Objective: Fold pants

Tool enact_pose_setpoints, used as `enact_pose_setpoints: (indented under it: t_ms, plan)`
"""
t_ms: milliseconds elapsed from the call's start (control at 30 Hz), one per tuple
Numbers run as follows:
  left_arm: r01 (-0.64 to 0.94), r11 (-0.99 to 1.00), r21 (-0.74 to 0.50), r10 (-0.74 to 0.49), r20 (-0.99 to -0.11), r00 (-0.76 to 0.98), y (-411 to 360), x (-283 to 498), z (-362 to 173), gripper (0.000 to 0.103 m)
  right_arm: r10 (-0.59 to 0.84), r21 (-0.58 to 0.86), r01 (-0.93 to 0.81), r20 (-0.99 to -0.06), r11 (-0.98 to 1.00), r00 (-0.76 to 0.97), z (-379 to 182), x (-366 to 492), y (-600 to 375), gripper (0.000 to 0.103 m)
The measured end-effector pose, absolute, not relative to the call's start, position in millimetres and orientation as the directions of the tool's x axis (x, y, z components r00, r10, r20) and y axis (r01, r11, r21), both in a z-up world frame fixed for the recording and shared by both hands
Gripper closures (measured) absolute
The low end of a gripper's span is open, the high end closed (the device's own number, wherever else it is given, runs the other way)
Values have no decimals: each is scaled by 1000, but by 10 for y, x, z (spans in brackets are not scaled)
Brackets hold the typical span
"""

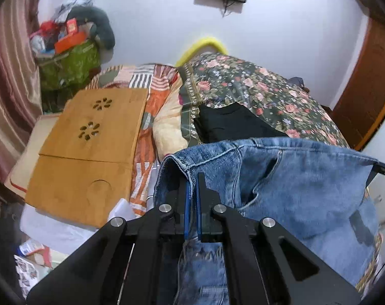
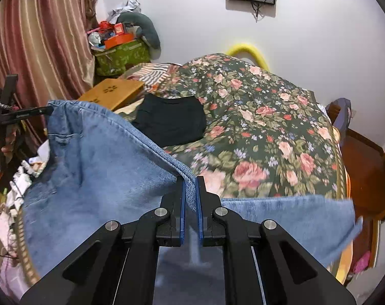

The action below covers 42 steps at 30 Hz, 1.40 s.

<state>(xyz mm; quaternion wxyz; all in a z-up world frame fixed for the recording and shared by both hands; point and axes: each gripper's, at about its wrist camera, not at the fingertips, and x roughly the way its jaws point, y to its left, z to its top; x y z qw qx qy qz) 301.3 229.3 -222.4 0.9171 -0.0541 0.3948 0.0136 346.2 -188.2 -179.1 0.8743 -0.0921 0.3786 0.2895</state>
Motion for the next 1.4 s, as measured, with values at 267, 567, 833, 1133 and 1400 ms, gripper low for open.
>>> enact_pose_setpoints:
  t_ms: [267,567,833,1133,1400]
  plan:
    - [-38,995,-97,-42,-708,705,2263,2285,-2139,100,455,114,-563,-727,819,514,-1860,2716,-1981,97]
    - [-54,991,-119,-51,-736,675,2322,1508,-2459,99,460,183,-508,-736,842,496,-2164,2164,-2018,97]
    - [-112,973,-200,-103,-819,565,2353,1109,-3114,99,438,214,-455,-764,864,473,-2475,1887,-2032,97]
    - [-153,979,-133,-36,-857,514,2258,991,-3138,96,438,224,-456,-784,861,441,-2489,1833,-2051,92]
    - [-186,978,-92,32,-819,572,2314,1086,-2526,54,415,196,-444,-774,875,478,-2226,1880,-2357,75]
